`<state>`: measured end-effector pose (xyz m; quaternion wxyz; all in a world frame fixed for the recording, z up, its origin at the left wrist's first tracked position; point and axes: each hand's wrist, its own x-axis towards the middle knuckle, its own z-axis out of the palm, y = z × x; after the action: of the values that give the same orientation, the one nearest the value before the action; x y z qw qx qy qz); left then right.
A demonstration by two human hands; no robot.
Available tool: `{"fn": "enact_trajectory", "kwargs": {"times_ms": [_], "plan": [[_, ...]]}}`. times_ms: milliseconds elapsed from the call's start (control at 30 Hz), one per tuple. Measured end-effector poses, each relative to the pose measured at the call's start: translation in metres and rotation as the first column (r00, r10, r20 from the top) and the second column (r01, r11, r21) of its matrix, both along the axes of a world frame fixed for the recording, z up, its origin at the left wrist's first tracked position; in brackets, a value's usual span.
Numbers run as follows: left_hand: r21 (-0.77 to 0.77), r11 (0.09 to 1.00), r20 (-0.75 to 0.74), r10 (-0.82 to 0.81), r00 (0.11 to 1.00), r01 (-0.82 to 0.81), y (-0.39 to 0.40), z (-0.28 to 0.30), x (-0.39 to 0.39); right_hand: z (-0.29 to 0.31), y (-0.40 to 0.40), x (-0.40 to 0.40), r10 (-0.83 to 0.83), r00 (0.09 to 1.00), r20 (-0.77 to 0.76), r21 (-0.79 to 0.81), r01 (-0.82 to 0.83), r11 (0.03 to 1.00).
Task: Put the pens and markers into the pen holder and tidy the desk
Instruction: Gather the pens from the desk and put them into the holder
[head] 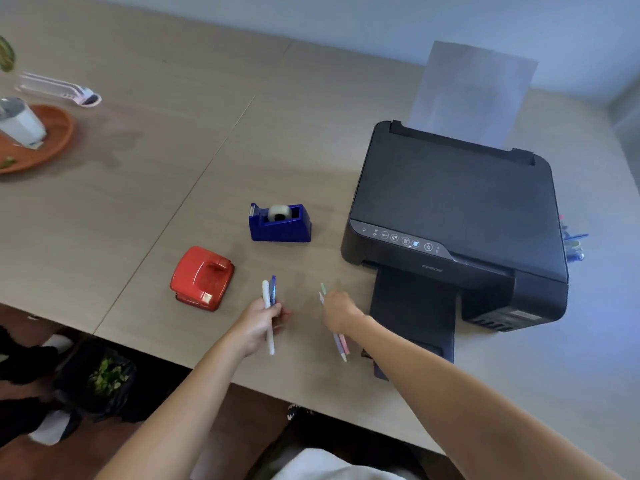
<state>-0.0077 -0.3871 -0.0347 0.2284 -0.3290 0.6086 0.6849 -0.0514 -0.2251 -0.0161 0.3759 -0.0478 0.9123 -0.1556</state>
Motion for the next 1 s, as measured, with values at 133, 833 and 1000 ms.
{"fn": "enact_trajectory", "kwargs": {"times_ms": [133,833,1000], "plan": [[0.111,0.992,-0.109,0.069,0.992,-0.056,0.007,0.041,-0.015,0.038,0.036,-0.001,-0.172,0.976,-0.136,-0.333,0.118,0.935],[-0.314,0.924,-0.655,-0.377,0.655,0.217,0.443,0.183,-0.123,0.115,0.464,-0.038,-0.923,0.269,-0.276,-0.808,0.455,0.374],[-0.522,0.837,-0.583,-0.490,0.647,0.164,0.486,0.160,-0.144,0.082,0.457,-0.071,-0.840,0.423,-0.340,-0.724,0.453,0.521]]}}
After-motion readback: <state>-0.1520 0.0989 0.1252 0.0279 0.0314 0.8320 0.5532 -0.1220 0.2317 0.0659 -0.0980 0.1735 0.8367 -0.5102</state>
